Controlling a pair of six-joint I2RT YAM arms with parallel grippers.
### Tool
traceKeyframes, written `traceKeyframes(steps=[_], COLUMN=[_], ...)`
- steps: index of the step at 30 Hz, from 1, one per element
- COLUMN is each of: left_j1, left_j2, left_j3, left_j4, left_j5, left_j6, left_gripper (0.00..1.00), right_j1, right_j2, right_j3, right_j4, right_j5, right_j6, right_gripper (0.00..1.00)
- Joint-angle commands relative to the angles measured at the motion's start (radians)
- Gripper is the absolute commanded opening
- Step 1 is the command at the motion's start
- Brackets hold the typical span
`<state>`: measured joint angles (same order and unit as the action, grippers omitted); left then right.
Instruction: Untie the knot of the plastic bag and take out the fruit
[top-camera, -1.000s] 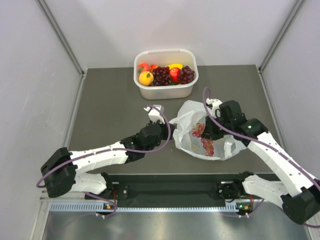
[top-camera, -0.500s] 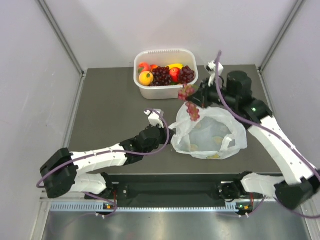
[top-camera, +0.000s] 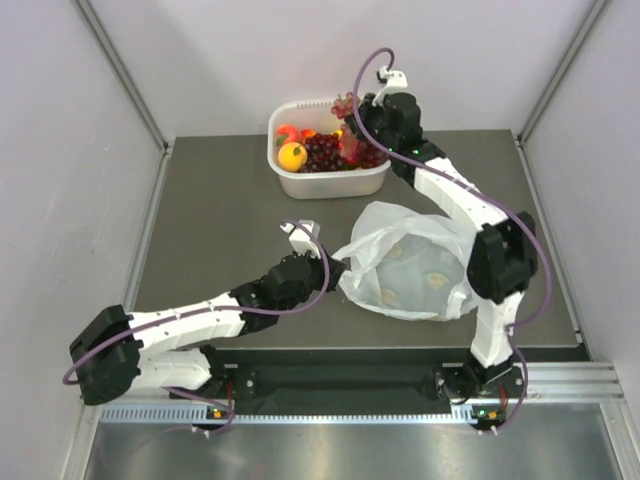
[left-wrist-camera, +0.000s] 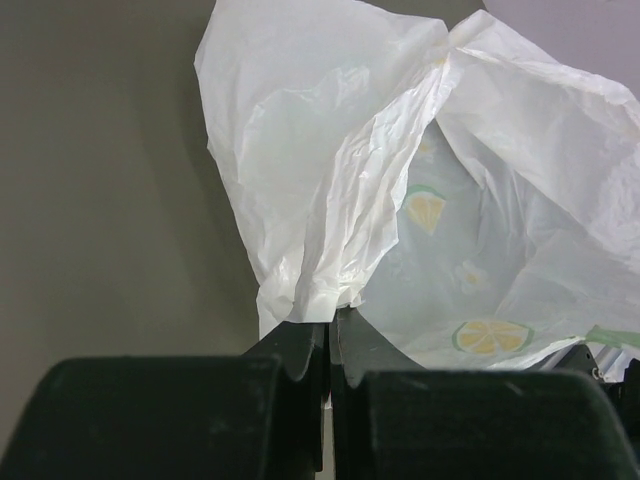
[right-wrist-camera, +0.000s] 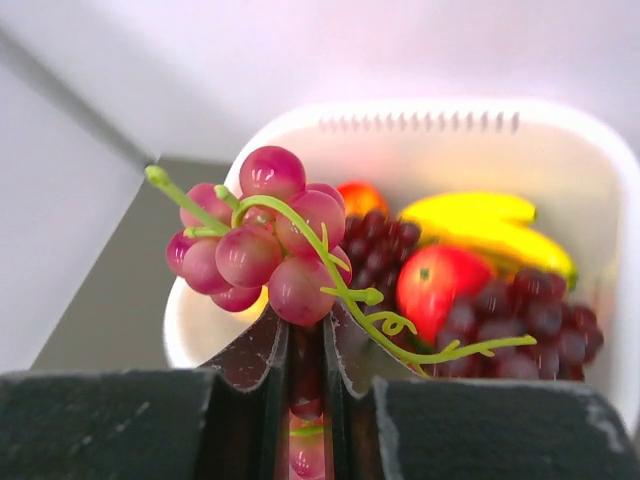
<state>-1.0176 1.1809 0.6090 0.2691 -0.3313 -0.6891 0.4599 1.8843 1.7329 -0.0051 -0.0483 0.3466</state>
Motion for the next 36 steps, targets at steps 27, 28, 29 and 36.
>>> traceKeyframes(steps=[27,28,29,36], left_j1=[0.002,0.002,0.002,0.004], left_j2=[-0.05,-0.047,-0.046,0.0], left_j3=[-0.065,-0.064,-0.061,-0.043], left_j4=[0.045,0.045,0.05,0.088], left_j5=[-0.04,-0.038,-0.035,-0.006], left_j6=[-0.024,-0.027,-0.027,-0.015], left_gripper=[0.0,0.0,0.0,0.0], right_j1=[-0.044,-0.044,-0.044,-0.046], right_j2=[0.208,0.123,0.081,-0.276], right_j3=[0.308,0.271,0.21,-0.054], right_j4=[0.346,0.346,0.32,0.084], right_j5=[0.127,0.12,0.119,0.008], right_j6=[-0.027,-0.038,-0.063,-0.115], right_gripper=[1.0,1.0,1.0,1.0])
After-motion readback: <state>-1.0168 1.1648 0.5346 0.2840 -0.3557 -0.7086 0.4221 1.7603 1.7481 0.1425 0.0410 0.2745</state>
